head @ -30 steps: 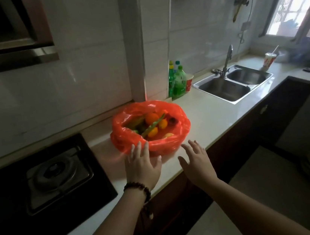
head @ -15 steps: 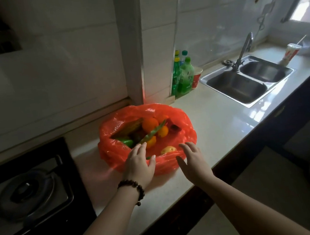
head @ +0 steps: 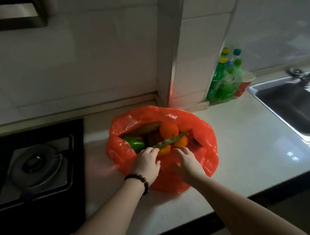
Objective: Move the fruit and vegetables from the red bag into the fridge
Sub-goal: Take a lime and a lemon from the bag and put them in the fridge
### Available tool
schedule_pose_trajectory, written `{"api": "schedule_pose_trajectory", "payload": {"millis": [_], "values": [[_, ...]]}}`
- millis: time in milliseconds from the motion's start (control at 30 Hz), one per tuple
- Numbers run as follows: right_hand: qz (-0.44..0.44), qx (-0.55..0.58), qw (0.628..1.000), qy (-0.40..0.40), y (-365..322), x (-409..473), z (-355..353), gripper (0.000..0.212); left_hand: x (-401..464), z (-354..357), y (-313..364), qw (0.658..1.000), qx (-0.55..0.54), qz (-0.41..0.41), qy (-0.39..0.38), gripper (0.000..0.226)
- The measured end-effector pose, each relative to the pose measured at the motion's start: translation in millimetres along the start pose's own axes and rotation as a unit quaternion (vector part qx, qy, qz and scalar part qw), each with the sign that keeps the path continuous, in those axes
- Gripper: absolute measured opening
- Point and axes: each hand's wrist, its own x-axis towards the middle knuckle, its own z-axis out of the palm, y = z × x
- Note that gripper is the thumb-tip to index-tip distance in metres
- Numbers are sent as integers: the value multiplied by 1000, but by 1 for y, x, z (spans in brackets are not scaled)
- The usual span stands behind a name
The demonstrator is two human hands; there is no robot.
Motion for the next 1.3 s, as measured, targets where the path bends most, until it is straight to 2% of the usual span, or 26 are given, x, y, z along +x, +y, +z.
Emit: {"api": "schedule_pose_trajectory", "payload": {"millis": [167,367,533,667,833,933,1067,1200,1300], "values": [[-28,-11,998,-62,18,5,8,55,-5,23,-9,991,129,-30,-36,61],[-30,0,995,-100,37,-2,11,72,-26,46,-15,980,180,-67,-48,79],[-39,22,992,-115,38,-6,10,80,-25,52,-10,975,198,-90,-35,78],[-40,27,990,-133,36,-11,12,87,-28,57,-13,978,196,-78,0,63],[-44,34,992,-111,30,-14,15,79,-29,53,-16,987,138,-86,16,60],[-62,52,994,-73,24,-13,11,72,-29,44,-11,991,61,-95,68,58],[-96,92,991,-30,5,0,-10,67,-26,18,0,982,19,-102,157,56],[-141,124,982,-15,-27,18,-24,69,-36,-15,5,964,21,-142,223,57],[-173,132,975,-33,-61,27,-26,71,-56,-39,0,947,39,-175,265,55]]}}
